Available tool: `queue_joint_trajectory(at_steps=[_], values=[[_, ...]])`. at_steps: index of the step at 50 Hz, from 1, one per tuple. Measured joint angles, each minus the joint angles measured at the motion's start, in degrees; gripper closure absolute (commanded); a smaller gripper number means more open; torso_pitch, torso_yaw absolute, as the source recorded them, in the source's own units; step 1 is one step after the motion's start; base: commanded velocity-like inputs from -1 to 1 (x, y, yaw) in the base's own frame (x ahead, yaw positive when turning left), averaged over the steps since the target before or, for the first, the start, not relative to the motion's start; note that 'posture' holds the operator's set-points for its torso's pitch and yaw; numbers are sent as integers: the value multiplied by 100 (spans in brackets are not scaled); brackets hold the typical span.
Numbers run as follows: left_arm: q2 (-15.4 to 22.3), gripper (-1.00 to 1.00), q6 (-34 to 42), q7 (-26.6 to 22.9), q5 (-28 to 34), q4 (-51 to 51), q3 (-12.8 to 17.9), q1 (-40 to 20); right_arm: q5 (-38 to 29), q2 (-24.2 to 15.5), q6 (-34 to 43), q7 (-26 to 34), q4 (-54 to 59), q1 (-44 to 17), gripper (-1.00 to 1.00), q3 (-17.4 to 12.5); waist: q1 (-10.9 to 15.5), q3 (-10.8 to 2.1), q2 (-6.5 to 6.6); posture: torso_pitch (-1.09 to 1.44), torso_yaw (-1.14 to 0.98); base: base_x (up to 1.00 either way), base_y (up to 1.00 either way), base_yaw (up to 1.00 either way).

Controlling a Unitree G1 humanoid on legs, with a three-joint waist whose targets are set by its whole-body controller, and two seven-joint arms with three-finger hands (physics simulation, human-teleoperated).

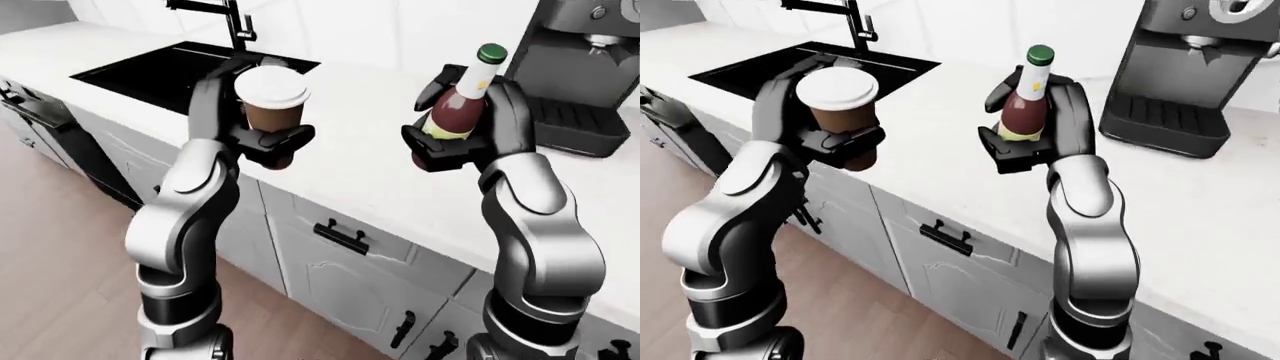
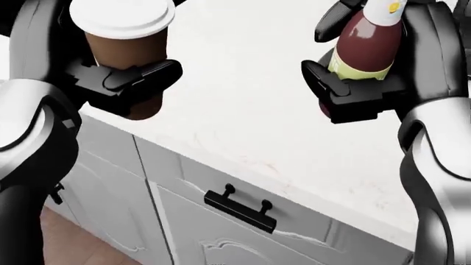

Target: Move the drinks to the dining counter.

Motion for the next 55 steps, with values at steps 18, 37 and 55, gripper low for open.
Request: queue_joint_trajectory(at_steps=[18, 37, 55], values=[[-10, 100, -26, 26, -14, -41, -1, 159, 63, 32, 157, 7, -104, -149, 100, 70, -2, 30, -661, 0, 0, 0, 0, 100], [2, 100, 44, 28, 106, -8, 77, 276, 179, 108, 219, 57, -47, -63, 100, 217, 262, -65, -52, 0, 0, 0, 0, 100], [-94, 100, -82, -92, 106, -50, -75, 254, 114, 34, 145, -31, -51, -29, 100, -4, 30, 11, -207, 0, 0, 0, 0, 100]])
